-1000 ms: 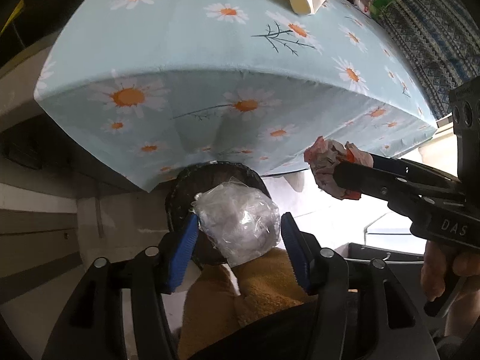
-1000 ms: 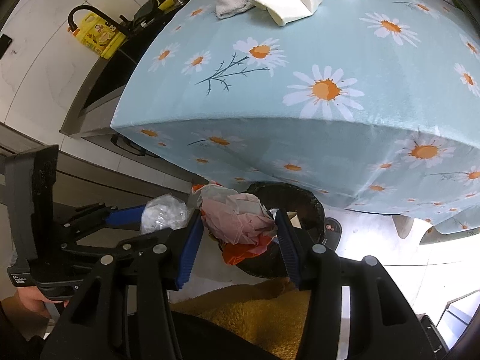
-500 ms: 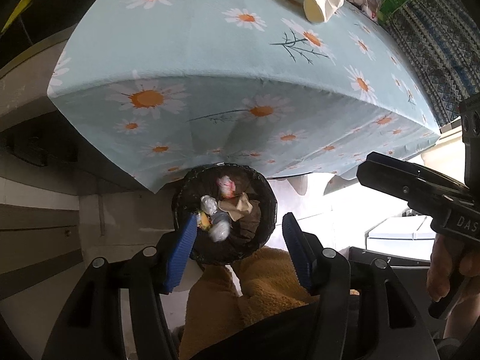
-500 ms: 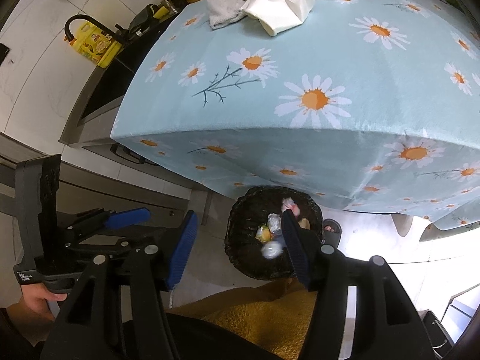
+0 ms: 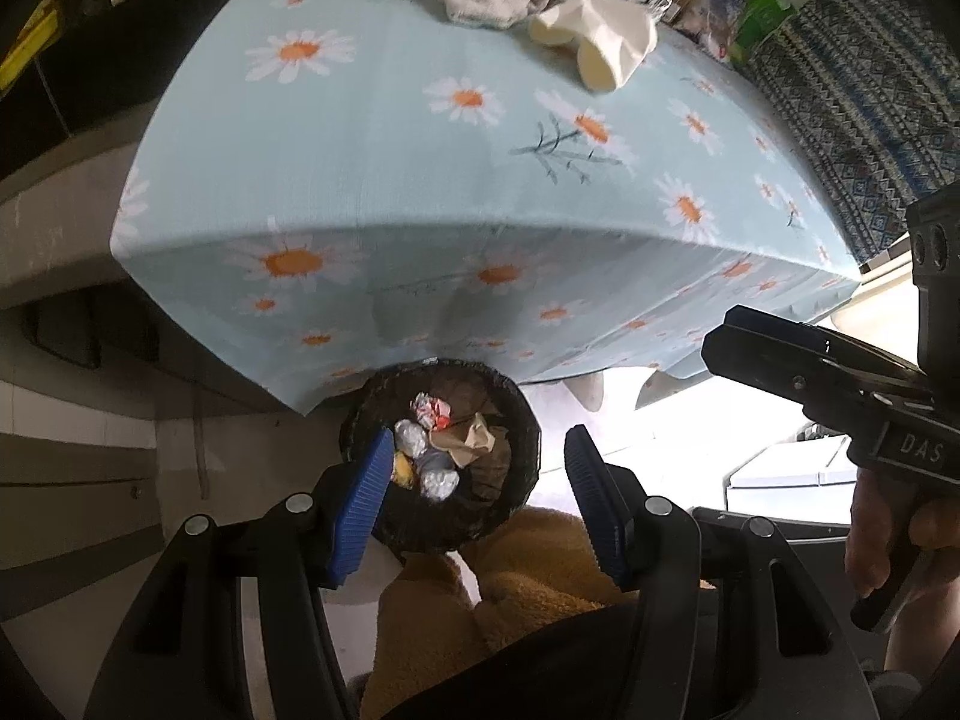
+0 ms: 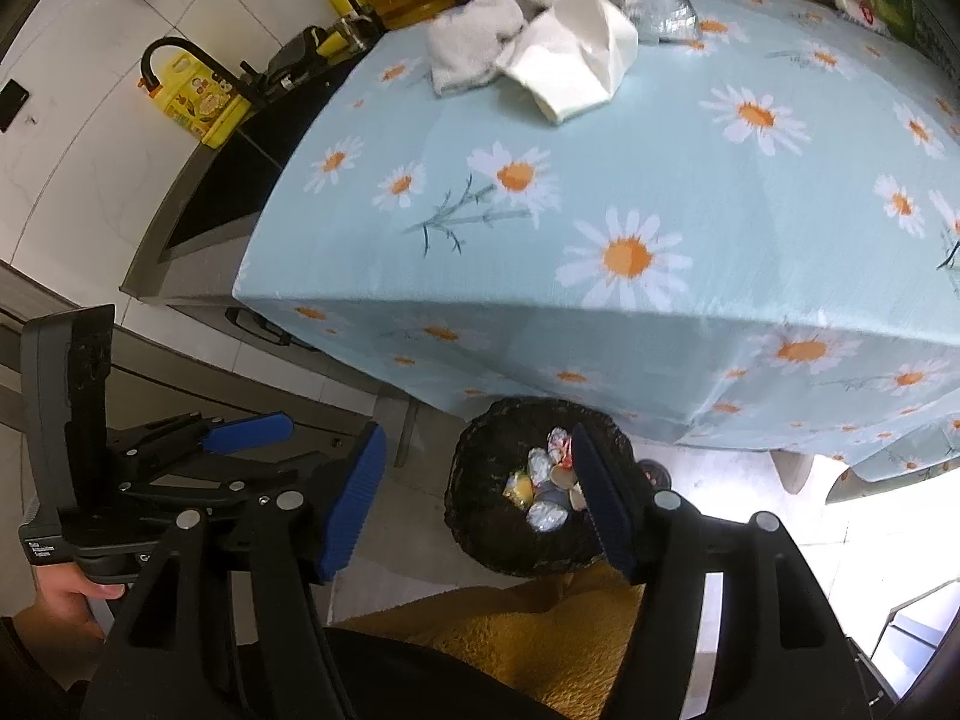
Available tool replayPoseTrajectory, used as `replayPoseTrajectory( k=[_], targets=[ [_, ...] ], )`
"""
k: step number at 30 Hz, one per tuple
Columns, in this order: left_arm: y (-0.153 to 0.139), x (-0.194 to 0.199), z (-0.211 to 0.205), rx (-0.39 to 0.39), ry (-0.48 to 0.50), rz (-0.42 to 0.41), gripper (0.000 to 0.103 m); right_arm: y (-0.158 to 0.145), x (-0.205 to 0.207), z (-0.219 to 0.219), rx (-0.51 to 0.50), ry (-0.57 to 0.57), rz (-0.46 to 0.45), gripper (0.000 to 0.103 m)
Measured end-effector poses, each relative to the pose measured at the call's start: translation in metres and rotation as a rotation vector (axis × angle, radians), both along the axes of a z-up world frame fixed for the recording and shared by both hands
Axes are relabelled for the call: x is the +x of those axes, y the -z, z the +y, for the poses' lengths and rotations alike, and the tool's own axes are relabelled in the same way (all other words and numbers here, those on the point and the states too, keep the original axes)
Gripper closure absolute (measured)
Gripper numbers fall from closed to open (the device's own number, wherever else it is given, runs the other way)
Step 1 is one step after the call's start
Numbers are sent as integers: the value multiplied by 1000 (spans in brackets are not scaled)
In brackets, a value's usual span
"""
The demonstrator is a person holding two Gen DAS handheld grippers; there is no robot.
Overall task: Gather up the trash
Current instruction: 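Reach the right tool to the white paper cup and grasp it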
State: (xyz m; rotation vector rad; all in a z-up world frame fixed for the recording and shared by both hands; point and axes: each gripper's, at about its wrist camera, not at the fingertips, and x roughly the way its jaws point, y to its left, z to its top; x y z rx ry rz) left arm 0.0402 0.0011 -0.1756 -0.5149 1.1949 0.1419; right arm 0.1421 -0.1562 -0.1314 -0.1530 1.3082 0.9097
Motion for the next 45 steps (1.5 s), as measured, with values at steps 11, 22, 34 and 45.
replayPoseTrajectory(
  k=[11,22,34,45],
  targets=[
    [-27,9,9,29,5,-70,46,-17,13,-6,19,35,-52,39],
    [-49,32,24,61,-41,-108,46,-27,71,2,66,62,-61,38],
    [-61,57,37,90,-105,-127,46,-24,125,32,69,9,-64,38],
    [-61,80,49,96,-167,-93,46,-14,180,46,128,45,22,38]
  ],
)
